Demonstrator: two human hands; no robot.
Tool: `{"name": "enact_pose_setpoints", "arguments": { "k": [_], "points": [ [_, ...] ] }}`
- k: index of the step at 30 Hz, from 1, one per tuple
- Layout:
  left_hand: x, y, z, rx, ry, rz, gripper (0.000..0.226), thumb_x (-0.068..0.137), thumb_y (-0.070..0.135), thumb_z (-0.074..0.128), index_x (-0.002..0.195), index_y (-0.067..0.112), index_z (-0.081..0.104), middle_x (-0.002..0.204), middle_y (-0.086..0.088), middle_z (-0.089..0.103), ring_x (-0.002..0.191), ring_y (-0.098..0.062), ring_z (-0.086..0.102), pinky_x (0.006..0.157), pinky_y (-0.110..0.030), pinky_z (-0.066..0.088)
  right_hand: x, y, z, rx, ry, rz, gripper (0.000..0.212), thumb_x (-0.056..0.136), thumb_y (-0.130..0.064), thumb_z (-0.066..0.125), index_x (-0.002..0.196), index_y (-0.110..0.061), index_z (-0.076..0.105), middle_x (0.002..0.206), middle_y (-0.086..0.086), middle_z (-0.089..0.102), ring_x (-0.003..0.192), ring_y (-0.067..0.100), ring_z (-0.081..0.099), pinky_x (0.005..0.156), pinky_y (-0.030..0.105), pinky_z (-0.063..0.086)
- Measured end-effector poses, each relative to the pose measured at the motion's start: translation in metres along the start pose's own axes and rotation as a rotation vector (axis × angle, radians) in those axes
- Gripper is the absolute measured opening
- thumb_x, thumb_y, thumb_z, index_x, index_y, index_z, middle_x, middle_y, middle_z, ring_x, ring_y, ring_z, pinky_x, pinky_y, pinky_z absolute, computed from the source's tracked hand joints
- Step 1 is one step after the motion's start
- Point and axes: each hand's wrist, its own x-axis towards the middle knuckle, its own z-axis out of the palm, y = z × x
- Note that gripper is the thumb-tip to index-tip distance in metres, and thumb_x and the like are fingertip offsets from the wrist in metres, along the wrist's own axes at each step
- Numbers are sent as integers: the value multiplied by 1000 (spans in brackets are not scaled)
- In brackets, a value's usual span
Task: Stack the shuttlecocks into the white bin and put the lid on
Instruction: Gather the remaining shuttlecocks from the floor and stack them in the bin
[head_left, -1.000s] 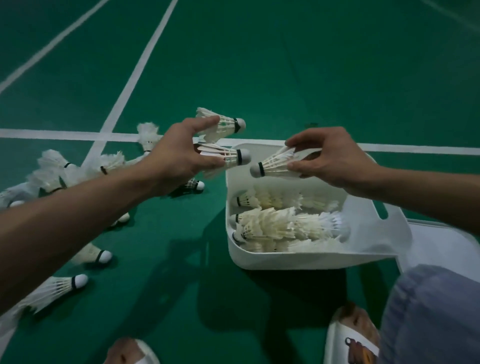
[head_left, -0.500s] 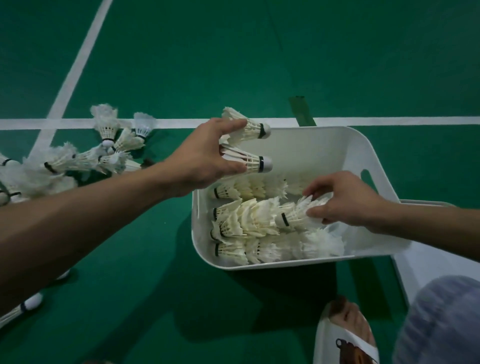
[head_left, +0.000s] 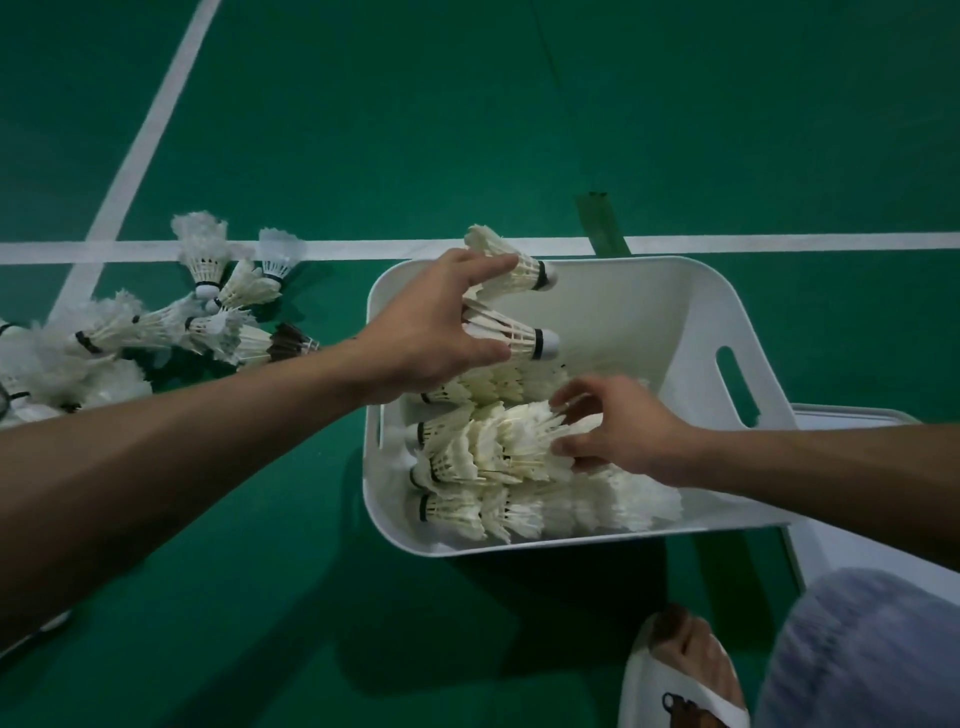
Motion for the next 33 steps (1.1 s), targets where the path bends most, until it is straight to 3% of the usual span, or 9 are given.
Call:
{"name": "enact_pose_setpoints", "arguments": {
  "k": [5, 9, 12, 16, 20, 22, 24, 29, 33],
  "points": [
    [1, 5, 13, -9, -30, 23, 78, 74, 15, 79, 142, 27, 43, 141, 2, 40, 123, -14, 47, 109, -33, 39, -9, -2, -12, -33, -26, -12, 47, 69, -12, 84, 107, -14, 57, 94, 10, 68, 78, 32, 71, 68, 44, 61],
    [-8, 9, 20, -22, -56, 4, 75, 76, 13, 78, 142, 23, 44, 142, 4, 39, 118, -10, 49, 104, -22, 38, -27, -10, -31, -299, 169, -185, 38, 65, -31, 86, 88, -22, 57, 83, -3, 66, 77, 16, 67, 65, 25, 56],
    [-14, 14, 24, -48, -72, -21, 74, 77, 12, 77, 142, 21, 44, 142, 3, 40, 114, -10, 50, 98, -18, 40, -39, -21, -35, -305, 267, -356, 43, 64, -31, 86, 92, -23, 55, 92, -10, 62, 87, 7, 61, 71, 21, 55],
    [-16, 24, 34, -67, -102, -48, 77, 75, 13, 79, 143, 20, 43, 143, -2, 41, 117, -18, 54, 102, -34, 45, -45, -30, -25, -460, 260, -561, 55, 63, -30, 87, 107, -25, 56, 106, -11, 57, 96, 10, 52, 81, 26, 47],
    [-19, 31, 42, -332, -133, -125, 75, 76, -6, 71, 143, 12, 42, 130, -5, 57, 92, -22, 69, 87, -32, 55, -40, -34, -19, -539, 233, -624, 54, 65, -21, 87, 109, -19, 57, 92, -13, 53, 82, 11, 52, 66, 14, 36],
    [-19, 32, 43, -434, -157, -141, 64, 77, -10, 68, 136, 10, 50, 113, -6, 66, 90, -20, 70, 84, -29, 56, -36, -37, -19, -571, 231, -616, 59, 66, -20, 87, 115, -20, 53, 95, -12, 53, 79, 11, 52, 63, 9, 35],
    [-16, 31, 43, -475, -170, -141, 54, 82, -7, 66, 132, 10, 54, 108, -7, 67, 92, -22, 70, 83, -33, 57, -33, -38, -21, -631, 197, -609, 65, 68, -20, 85, 122, -24, 49, 98, -11, 51, 80, 11, 52, 66, 17, 40],
    [-6, 20, 31, -392, -96, -147, 56, 90, 12, 62, 142, 17, 43, 135, 4, 46, 100, -14, 62, 85, -38, 57, -35, -23, -42, -658, 229, -364, 51, 71, -23, 79, 116, -31, 55, 107, -5, 55, 78, 11, 52, 72, 26, 44],
    [-9, 9, 27, -227, -67, -121, 56, 90, 16, 63, 143, 19, 43, 145, 0, 39, 95, -8, 61, 93, -39, 53, -32, 1, -44, -321, 284, -6, 34, 69, -11, 80, 98, -18, 63, 87, 0, 68, 66, 12, 66, 59, 26, 54]
  ]
}}
